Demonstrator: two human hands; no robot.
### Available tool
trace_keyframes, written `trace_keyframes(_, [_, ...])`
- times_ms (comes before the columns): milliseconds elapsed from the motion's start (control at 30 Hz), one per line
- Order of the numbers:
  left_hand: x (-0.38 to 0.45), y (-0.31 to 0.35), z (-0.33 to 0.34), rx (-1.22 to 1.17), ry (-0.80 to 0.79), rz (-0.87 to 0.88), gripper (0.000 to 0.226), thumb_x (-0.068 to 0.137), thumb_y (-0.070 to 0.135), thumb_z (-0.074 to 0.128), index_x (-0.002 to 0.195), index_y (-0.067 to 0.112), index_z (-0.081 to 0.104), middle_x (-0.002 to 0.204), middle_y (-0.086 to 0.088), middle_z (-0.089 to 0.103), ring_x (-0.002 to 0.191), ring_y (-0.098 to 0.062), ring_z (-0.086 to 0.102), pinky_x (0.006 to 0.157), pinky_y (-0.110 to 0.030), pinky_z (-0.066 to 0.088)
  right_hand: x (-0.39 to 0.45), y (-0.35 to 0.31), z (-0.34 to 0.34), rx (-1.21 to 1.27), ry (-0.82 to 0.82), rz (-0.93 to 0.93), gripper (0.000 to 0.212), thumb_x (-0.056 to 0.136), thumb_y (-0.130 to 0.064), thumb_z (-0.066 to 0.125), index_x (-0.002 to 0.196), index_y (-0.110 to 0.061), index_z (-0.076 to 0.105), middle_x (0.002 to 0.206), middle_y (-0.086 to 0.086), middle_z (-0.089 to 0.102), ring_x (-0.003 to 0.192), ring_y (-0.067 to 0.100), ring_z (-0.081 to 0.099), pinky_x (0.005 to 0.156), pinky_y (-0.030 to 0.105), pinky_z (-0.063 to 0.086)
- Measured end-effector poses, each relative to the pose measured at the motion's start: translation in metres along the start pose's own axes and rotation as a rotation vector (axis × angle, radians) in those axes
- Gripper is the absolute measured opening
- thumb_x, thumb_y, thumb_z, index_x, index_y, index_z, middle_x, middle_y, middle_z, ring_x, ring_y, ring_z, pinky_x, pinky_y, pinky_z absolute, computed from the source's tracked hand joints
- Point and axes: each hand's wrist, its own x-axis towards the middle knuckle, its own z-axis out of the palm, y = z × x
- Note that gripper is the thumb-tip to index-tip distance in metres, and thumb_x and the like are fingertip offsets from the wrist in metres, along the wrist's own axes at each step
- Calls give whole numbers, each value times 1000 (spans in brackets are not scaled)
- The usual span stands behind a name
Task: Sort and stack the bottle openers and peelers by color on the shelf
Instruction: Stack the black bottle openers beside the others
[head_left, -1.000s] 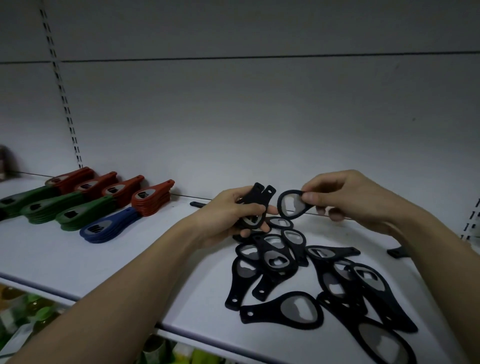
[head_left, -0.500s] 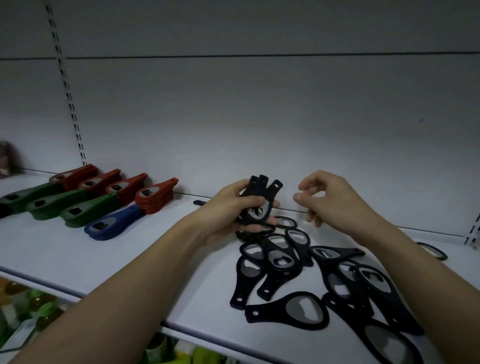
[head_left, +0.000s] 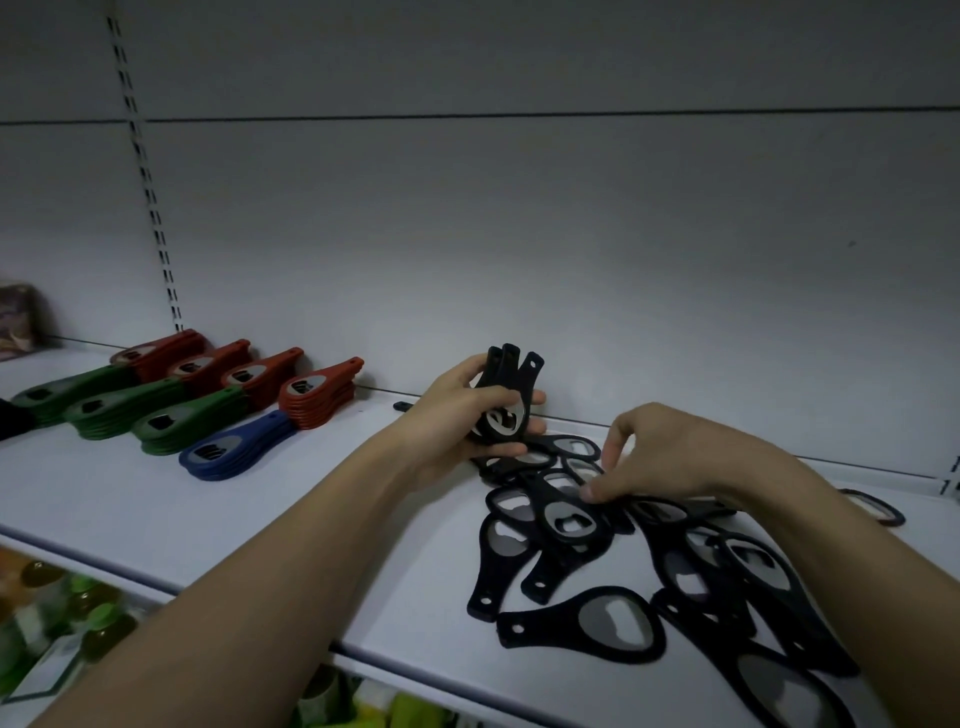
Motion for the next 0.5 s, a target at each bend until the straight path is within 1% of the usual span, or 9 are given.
trace_keyframes(100, [0, 0, 0, -5, 5, -11, 32, 100, 5, 46, 129, 15, 54, 114, -9, 73, 89, -25, 73, 59, -28, 56, 4, 2, 0, 85, 0, -14, 30, 72, -31, 81, 86, -6, 72, 82, 5, 73, 72, 16, 61, 68, 29, 49])
trace_keyframes(133, [0, 0, 0, -14, 2, -17, 30, 101, 7, 45, 129, 14, 55, 114, -9, 73, 90, -25, 73, 59, -29, 57, 6, 4, -2, 121, 8, -20, 24, 73, -28, 79, 82, -6, 74, 83, 8, 74, 70, 16, 61, 67, 31, 51])
trace_keyframes(200, [0, 0, 0, -30, -4, -25, 28, 103, 9, 42, 128, 11, 56, 114, -10, 73, 89, -25, 73, 59, -29, 57, 8, 7, -6, 179, 40, -25, 15, 79, -24, 73, 76, -9, 75, 84, 10, 75, 72, 17, 64, 62, 28, 48])
trace_keyframes(267, [0, -1, 1, -21, -6, -24, 27, 104, 10, 43, 128, 8, 56, 116, -9, 72, 89, -24, 74, 60, -29, 58, 11, 10, -8, 225, 79, -36, 20, 84, -21, 68, 77, -3, 73, 78, 6, 71, 71, 20, 61, 62, 27, 44])
trace_keyframes(300, [0, -1, 1, -12, -4, -20, 27, 104, 11, 43, 127, 7, 56, 116, -9, 72, 89, -23, 74, 61, -28, 58, 12, 12, -8, 244, 105, -53, 23, 87, -19, 65, 78, 1, 69, 74, 6, 65, 68, 20, 55, 61, 27, 42])
trace_keyframes(333, [0, -1, 1, -5, 1, -16, 27, 104, 11, 44, 127, 7, 56, 116, -8, 72, 89, -23, 74, 60, -27, 58, 14, 13, -8, 266, 134, -77, 23, 90, -17, 59, 78, 1, 65, 73, 7, 58, 66, 20, 49, 61, 28, 40])
trace_keyframes(367, [1, -1, 0, 0, 8, -11, 26, 104, 12, 44, 127, 6, 56, 115, -8, 73, 90, -23, 74, 60, -27, 58, 15, 14, -8, 298, 168, -103, 21, 93, -15, 54, 77, -2, 61, 74, 7, 57, 65, 20, 49, 61, 29, 40])
trace_keyframes(433, [1, -1, 0, 7, 18, -7, 26, 104, 12, 44, 127, 7, 56, 114, -6, 73, 90, -23, 74, 59, -26, 57, 15, 14, -9, 386, 219, -149, 21, 98, -14, 45, 85, -9, 60, 77, 2, 64, 67, 16, 58, 64, 27, 45])
trace_keyframes(500, [0, 0, 0, 13, 13, -14, 26, 104, 12, 44, 127, 8, 56, 113, -6, 74, 90, -23, 74, 57, -25, 56, 15, 14, -8, 447, 217, -179, 21, 99, -13, 40, 91, -15, 59, 79, 1, 63, 69, 13, 63, 65, 28, 48])
